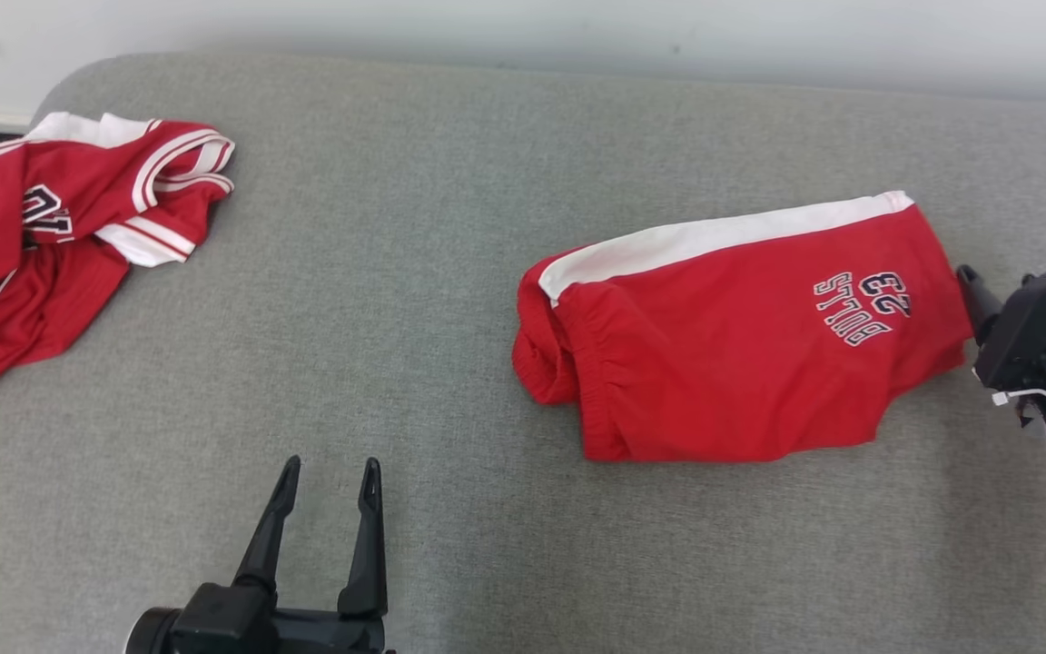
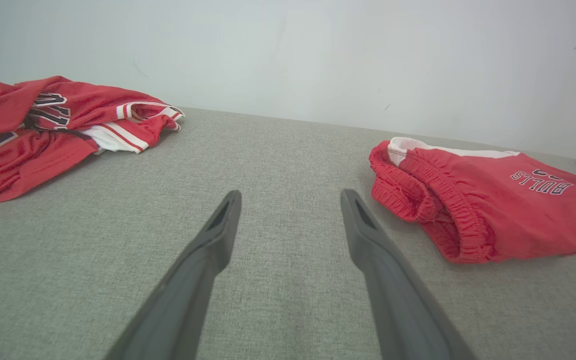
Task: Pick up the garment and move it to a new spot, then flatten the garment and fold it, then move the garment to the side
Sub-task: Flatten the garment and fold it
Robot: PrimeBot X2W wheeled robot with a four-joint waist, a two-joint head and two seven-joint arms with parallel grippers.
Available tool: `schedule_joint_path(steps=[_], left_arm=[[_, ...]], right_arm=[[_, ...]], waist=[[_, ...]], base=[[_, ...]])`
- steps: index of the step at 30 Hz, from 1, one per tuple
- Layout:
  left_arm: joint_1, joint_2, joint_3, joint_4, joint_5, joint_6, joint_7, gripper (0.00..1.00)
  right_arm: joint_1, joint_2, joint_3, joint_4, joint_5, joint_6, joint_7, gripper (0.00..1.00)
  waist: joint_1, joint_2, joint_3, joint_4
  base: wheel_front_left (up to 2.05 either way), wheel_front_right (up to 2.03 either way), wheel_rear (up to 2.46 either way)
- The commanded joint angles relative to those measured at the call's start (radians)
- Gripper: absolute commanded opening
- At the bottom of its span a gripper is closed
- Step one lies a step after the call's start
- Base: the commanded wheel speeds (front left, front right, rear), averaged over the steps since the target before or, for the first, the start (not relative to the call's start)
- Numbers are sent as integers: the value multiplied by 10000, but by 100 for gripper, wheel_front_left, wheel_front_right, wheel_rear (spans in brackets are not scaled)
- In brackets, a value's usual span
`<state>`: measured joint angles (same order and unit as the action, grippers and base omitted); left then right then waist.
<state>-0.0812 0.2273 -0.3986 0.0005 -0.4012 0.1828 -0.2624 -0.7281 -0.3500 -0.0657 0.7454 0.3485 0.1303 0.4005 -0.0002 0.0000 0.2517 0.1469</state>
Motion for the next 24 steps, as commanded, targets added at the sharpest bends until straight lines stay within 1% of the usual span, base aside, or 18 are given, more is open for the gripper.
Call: schedule_joint_path(steps=[1,5,9,15,19,23,24], left_arm=[[108,-112,132,-60,175,-94,-32,100],[285,-446,622,-4,554,-522,-33,100],[356,-761,1027,49,896,-856,-32,100],[414,-1133,1482,179,1221,-1302,-32,100],[459,-1317,1693,298,1354,-1554,-34,100],[468,-1452,1912,398,1454,-1733,-32,100],[466,-1490,1976,423,1460,-1758,-34,100]], right_arm=[[-8,36,-123,16,-126,10,42,100],[-131,111,-665,96,-423,10,256,100],[-204,254,-968,75,-685,10,489,100],[-145,523,-1246,155,-1124,10,933,100],[-10,792,-1451,317,-1335,10,1436,100],[246,1204,-1239,373,-1295,36,2161,100],[325,1273,-1145,335,-1281,37,2298,83]], waist=[[2,0,159,164],[2,0,407,373],[2,0,618,514],[2,0,780,651],[2,0,843,739],[2,0,858,766],[2,0,851,762]], base=[[0,0,0],[0,0,0],[0,0,0],[0,0,0],[0,0,0],[0,0,0],[0,0,0]])
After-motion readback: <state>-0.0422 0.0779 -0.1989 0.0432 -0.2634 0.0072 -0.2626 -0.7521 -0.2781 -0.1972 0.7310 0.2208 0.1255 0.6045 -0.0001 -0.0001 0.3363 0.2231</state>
